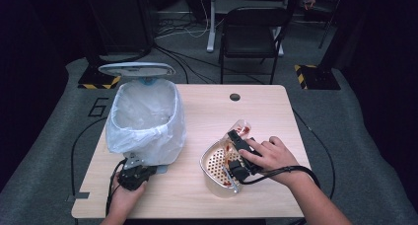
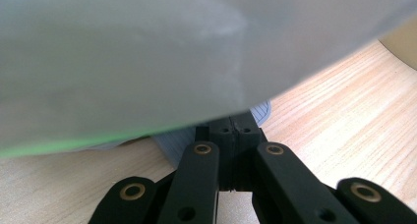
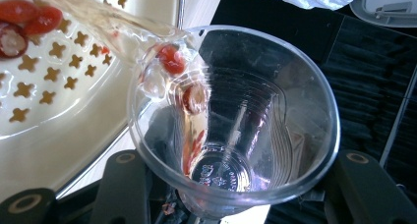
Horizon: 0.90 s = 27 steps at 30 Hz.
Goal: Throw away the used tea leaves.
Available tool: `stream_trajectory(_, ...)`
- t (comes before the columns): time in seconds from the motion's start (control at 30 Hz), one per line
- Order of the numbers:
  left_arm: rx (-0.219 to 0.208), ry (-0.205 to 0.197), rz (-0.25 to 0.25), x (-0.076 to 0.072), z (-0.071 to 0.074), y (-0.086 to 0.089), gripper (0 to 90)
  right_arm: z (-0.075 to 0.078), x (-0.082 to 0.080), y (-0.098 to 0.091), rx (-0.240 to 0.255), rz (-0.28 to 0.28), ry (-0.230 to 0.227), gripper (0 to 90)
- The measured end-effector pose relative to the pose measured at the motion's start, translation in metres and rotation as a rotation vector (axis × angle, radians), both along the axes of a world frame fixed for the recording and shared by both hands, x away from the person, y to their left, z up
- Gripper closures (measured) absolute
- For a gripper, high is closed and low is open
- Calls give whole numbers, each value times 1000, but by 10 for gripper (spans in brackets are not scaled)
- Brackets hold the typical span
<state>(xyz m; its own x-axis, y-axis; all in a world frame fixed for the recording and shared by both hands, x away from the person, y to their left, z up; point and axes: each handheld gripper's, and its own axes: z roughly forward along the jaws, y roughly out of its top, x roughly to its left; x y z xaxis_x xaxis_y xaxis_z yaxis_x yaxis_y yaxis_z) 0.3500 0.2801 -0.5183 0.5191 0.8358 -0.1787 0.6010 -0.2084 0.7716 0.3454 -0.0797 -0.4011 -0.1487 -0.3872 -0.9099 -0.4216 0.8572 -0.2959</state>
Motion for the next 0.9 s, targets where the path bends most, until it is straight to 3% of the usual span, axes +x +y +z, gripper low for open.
stream_trajectory(0.07, -2, 1, 3, 0, 0, 0, 900, -2, -1, -1, 10, -10, -8, 463)
stream_trajectory(0.1, -3, 0, 5, 0, 0, 0, 900, -2, -1, -1, -23, 0, -39, 463)
stream_trajectory(0.13, 0, -1, -2, 0, 0, 0, 900, -4, -2, -1, -19, -3, -43, 463)
stream_trajectory(0.37, -4, 1, 2, 0, 0, 0, 900, -4, -3, 1, -138, 48, -140, 464)
stream_trajectory(0.5, -4, 1, 2, 0, 0, 0, 900, -7, -5, 2, -171, 72, -188, 463)
stream_trajectory(0.57, -4, 1, 1, 0, 0, 0, 900, -11, -6, 2, -179, 73, -178, 462)
stream_trajectory(0.6, -5, 1, 1, 0, 0, 0, 900, -17, -5, 1, -144, 79, -141, 462)
stream_trajectory(0.63, -4, 1, 1, 0, 0, 0, 900, -19, -5, 0, -125, 68, -142, 462)
stream_trajectory(0.67, -4, 1, 1, 0, 0, 0, 900, -18, -5, 1, -145, 80, -147, 461)
stream_trajectory(0.77, -5, 1, 2, 0, 0, 0, 900, -19, -6, 1, -143, 85, -162, 461)
stream_trajectory(0.8, -5, 1, 1, 0, 0, 0, 900, -15, -8, 2, -181, 82, -196, 461)
stream_trajectory(0.9, -6, 2, 2, 0, 0, 0, 900, -15, -9, 2, -187, 86, -196, 460)
